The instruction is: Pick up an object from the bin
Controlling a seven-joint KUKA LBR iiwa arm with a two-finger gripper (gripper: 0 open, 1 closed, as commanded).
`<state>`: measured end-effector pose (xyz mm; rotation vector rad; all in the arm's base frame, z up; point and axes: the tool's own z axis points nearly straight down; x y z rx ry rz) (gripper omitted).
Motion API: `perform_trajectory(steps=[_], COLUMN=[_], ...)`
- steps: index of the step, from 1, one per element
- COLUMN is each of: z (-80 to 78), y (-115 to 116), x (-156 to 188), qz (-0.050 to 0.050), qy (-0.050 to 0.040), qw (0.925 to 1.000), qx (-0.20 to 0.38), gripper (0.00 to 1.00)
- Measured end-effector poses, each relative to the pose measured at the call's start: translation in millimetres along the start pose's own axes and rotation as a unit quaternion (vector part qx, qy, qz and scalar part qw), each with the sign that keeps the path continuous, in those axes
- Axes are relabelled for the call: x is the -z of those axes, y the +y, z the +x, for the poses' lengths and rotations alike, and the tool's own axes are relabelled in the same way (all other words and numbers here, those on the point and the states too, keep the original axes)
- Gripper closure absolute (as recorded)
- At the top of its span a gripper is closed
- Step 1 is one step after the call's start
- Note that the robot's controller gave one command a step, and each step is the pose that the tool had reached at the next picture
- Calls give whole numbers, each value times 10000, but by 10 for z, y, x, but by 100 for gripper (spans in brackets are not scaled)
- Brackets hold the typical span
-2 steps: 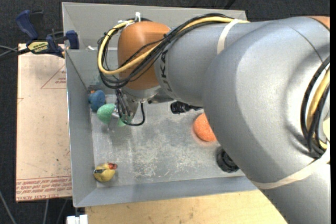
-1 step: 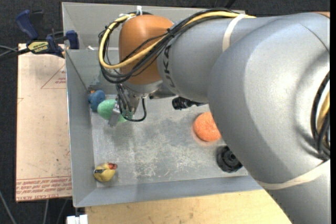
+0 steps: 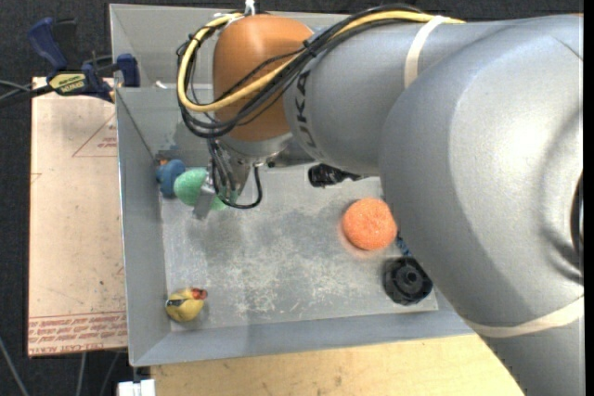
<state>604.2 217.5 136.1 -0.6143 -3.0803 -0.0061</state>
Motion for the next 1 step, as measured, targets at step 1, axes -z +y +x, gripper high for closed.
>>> perform_trajectory(steps=[1], z=[-5], y=[6], x=[164], qz=[-10], qy=[-10], qw=[10000], qx=[3], gripper=[100])
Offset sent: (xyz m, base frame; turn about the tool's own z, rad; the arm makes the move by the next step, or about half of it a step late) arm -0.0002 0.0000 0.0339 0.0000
